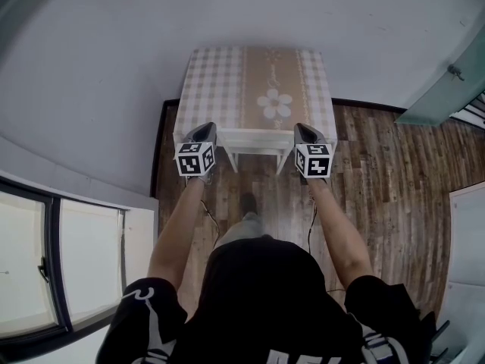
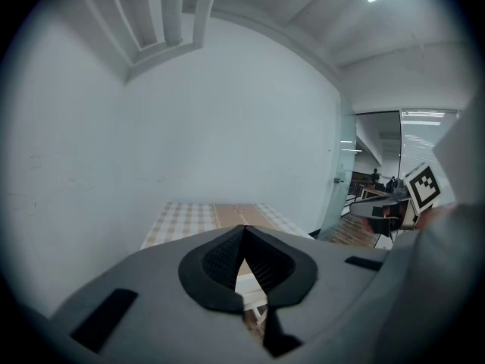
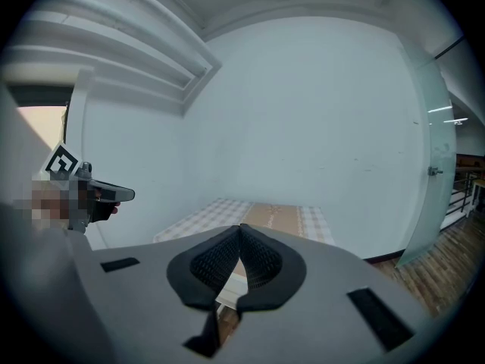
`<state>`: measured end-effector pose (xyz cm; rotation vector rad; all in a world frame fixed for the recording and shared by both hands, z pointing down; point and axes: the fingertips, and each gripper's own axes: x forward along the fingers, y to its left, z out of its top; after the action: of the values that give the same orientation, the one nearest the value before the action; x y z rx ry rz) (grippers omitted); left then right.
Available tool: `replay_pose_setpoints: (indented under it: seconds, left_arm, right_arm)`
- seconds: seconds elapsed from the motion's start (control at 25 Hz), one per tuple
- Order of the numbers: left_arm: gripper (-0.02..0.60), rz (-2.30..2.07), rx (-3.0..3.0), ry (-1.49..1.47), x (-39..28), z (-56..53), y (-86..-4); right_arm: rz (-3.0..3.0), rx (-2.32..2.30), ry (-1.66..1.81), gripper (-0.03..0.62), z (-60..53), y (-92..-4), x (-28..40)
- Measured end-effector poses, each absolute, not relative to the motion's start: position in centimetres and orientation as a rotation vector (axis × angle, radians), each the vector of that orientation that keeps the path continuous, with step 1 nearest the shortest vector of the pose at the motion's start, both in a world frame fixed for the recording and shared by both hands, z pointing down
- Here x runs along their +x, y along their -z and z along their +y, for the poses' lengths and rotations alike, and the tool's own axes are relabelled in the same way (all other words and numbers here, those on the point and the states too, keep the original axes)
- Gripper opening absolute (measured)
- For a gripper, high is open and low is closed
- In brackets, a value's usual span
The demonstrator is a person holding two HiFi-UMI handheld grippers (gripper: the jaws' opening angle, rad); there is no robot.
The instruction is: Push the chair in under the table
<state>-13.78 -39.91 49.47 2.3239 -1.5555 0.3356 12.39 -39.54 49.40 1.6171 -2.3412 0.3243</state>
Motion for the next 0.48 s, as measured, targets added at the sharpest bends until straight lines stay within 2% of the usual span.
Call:
replay_pose_setpoints:
  seconds: [0.48]
  left_arm:
    - [0.025, -1.555, 2.339, -0.344, -13.63, -39.56, -49.35]
  right_arm:
    - [-2.353, 1.613, -0.324, 0.012, -39.20, -49.34, 12.32]
